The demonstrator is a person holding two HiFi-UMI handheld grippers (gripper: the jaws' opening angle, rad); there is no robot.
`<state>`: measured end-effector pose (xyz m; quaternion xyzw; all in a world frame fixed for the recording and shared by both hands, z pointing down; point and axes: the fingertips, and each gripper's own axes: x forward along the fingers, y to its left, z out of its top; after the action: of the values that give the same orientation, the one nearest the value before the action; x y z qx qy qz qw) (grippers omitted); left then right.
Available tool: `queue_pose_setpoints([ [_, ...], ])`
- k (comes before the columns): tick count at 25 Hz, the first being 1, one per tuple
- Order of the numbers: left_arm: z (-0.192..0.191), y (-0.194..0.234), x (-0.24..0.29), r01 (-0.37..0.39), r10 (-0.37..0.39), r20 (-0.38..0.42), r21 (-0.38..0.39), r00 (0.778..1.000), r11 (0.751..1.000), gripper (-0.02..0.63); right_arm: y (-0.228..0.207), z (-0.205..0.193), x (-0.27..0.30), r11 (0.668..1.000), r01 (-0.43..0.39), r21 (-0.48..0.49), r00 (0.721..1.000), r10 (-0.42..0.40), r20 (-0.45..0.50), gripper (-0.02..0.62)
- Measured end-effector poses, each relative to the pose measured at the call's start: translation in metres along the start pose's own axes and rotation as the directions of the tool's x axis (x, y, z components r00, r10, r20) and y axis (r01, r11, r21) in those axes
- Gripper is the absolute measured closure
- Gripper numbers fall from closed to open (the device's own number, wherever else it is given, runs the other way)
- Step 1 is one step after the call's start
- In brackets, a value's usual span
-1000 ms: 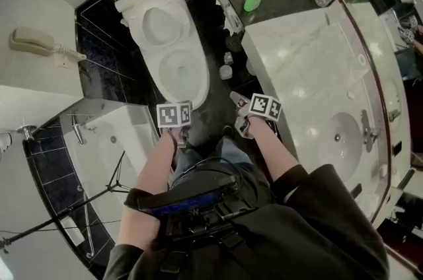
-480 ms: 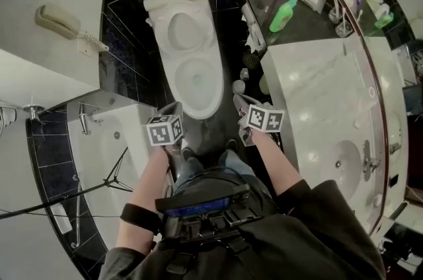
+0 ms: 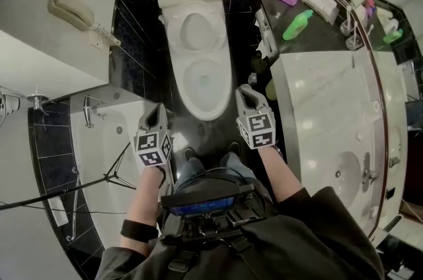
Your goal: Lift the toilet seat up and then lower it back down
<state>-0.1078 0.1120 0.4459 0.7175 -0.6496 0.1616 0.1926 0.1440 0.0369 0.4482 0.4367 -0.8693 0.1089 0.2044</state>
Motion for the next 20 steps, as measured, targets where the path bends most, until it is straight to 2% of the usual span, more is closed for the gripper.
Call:
queue_pose_setpoints([
  [4, 0.006, 0.019, -0.011, -0.03, 0.03, 0.034, -0.001, 0.999, 1.0, 0.606, 0.016, 0.016, 0.0, 0.999, 0.017, -0.027, 0.999, -0.016, 0.03, 0.595],
  [10, 0.009, 0.036, -0.011, -0.022, 0.022, 0.042, -0.013, 0.999, 1.0, 0.606, 0.043, 0.026, 0.006, 0.999, -0.037, -0.032, 0.999, 0.038, 0.024, 0.595],
  [20, 0.022, 0.052, 0.002, 0.052, -0.057, 0.044, 0.099, 0.997, 0.994, 0.606, 0.087, 0.036, 0.023, 0.998, -0.059, 0.004, 0.998, 0.059, 0.022, 0.595],
])
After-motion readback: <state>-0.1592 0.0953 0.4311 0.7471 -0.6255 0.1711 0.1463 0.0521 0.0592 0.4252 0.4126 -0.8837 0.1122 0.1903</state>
